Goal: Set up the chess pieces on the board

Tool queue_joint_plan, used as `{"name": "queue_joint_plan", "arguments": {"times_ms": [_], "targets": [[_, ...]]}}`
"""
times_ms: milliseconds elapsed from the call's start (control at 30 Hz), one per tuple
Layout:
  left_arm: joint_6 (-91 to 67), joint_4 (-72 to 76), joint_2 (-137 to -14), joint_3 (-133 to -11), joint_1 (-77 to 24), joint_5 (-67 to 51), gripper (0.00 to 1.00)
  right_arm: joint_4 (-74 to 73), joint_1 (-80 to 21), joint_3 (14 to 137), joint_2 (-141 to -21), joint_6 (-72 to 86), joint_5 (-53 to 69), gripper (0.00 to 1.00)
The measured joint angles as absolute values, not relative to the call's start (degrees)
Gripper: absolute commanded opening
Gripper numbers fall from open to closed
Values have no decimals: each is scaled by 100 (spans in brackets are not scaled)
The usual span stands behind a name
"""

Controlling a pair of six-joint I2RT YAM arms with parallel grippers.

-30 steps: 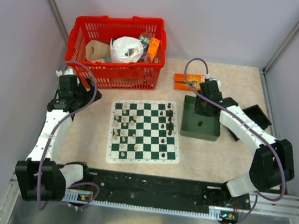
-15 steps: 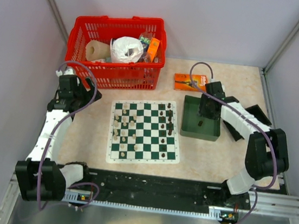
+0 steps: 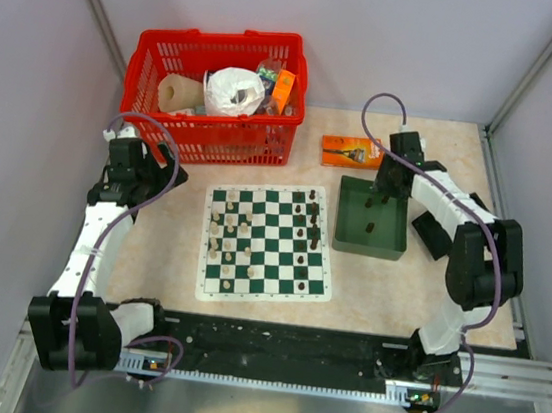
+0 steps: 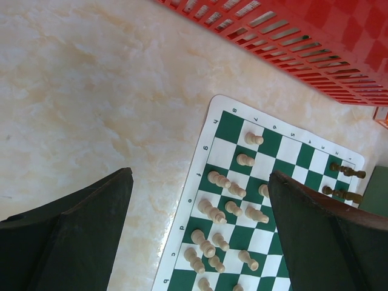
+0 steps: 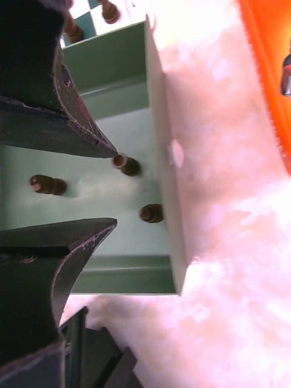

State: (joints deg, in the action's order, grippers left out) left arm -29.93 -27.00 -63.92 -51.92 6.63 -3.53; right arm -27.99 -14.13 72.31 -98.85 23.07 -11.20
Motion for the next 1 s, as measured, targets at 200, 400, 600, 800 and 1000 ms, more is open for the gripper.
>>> {"name": "queue_joint_plan", "arguments": {"times_ms": [200,400,600,800,1000], "targets": [[-2991,-2705,-6390,-5192,663,-296,99,-2733,-1380,7437,-10252,2257,-1203,42],[-2991,-2705,-6390,-5192,663,-270,98,-2738,-1356,7437,-10304,2189,-1321,40],[-2991,-2705,-6390,-5192,663,-270,99,-2646,-1291,7430,-10322,2064,-1345,37],[-2991,-2705,-6390,-5192,663,-268,99,-2482,-1214,7389,-10403,1984,-1299,35],[-2991,-2705,-6390,-5192,663,-268,98,-2453,-1212,7387,-10468,1925,-1247,33]]}}
